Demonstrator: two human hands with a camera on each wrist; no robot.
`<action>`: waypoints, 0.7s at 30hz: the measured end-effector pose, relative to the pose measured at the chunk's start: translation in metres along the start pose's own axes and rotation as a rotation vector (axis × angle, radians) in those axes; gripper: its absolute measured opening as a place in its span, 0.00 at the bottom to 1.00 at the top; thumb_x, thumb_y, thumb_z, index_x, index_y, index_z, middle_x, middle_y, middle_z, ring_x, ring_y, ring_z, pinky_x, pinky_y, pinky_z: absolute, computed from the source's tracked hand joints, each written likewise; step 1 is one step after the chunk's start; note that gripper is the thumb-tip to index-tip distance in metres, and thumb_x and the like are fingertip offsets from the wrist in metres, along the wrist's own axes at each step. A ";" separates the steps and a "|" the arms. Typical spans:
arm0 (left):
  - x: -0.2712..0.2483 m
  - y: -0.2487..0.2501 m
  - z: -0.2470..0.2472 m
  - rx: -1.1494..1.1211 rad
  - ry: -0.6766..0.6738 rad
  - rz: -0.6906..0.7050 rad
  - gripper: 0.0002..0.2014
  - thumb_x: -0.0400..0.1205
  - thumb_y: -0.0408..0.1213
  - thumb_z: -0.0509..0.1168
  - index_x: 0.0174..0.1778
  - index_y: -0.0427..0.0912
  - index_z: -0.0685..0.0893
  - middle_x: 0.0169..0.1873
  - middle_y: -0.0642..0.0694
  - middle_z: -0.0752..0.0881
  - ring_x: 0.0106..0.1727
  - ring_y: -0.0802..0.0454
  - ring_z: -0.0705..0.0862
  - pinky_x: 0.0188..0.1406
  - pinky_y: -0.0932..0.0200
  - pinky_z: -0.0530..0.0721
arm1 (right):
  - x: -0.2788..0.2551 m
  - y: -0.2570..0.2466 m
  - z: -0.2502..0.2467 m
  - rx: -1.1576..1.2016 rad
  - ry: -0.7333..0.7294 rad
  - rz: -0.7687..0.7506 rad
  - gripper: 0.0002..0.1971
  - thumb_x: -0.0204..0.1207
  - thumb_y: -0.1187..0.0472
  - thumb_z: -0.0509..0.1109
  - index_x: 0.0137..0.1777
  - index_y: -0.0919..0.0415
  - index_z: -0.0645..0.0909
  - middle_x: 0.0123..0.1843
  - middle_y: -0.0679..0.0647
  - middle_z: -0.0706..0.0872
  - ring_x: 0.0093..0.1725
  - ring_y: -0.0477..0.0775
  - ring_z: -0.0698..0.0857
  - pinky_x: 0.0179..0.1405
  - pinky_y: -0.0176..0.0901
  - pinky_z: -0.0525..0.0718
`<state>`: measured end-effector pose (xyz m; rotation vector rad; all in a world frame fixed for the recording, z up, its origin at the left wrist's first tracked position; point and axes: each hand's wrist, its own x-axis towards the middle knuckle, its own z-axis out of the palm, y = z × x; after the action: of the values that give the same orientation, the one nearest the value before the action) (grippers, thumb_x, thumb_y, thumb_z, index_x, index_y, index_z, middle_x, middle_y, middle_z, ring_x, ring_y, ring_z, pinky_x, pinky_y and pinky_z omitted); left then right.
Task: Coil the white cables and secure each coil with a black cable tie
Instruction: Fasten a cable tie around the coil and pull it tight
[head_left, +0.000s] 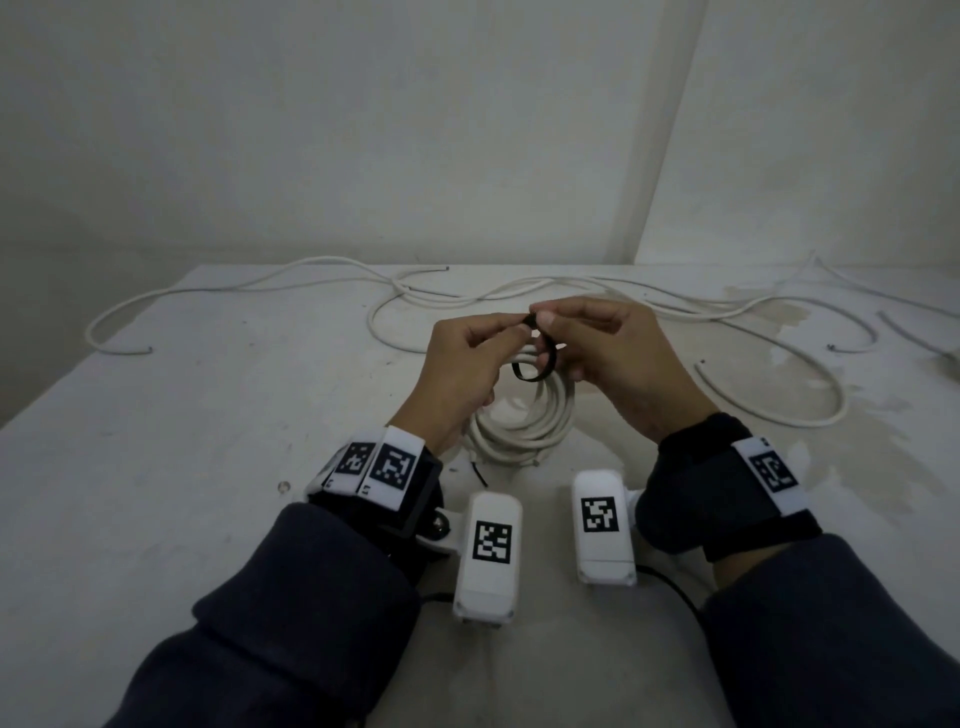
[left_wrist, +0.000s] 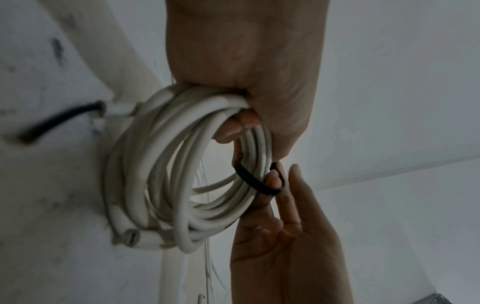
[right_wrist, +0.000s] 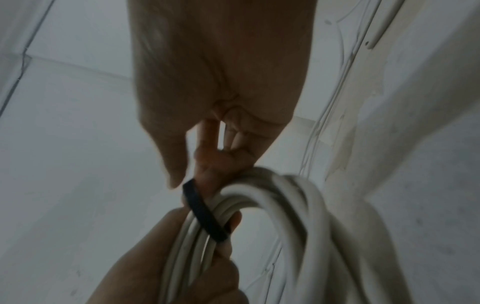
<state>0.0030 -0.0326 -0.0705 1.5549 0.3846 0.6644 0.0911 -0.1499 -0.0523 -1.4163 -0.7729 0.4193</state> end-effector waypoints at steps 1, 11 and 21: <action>0.000 -0.001 0.000 -0.012 0.008 -0.020 0.08 0.81 0.32 0.67 0.51 0.42 0.91 0.28 0.50 0.85 0.18 0.58 0.67 0.18 0.65 0.65 | 0.000 0.000 -0.002 0.011 -0.049 0.020 0.09 0.73 0.69 0.74 0.52 0.61 0.87 0.35 0.57 0.90 0.33 0.49 0.88 0.28 0.30 0.79; 0.001 0.001 -0.001 0.011 -0.020 -0.021 0.05 0.81 0.33 0.67 0.49 0.42 0.88 0.29 0.47 0.82 0.17 0.59 0.67 0.16 0.65 0.66 | -0.002 -0.006 -0.011 0.025 -0.115 0.068 0.16 0.67 0.71 0.78 0.54 0.59 0.87 0.33 0.55 0.89 0.38 0.52 0.90 0.37 0.34 0.84; 0.001 0.002 -0.001 0.012 -0.061 -0.006 0.07 0.81 0.31 0.67 0.38 0.45 0.85 0.30 0.42 0.79 0.16 0.58 0.66 0.17 0.65 0.65 | 0.000 -0.003 -0.009 0.026 -0.042 0.020 0.10 0.65 0.73 0.79 0.45 0.64 0.87 0.29 0.52 0.84 0.32 0.49 0.88 0.35 0.33 0.86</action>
<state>0.0024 -0.0315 -0.0683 1.5815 0.3480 0.6097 0.0969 -0.1571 -0.0488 -1.3957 -0.7852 0.4737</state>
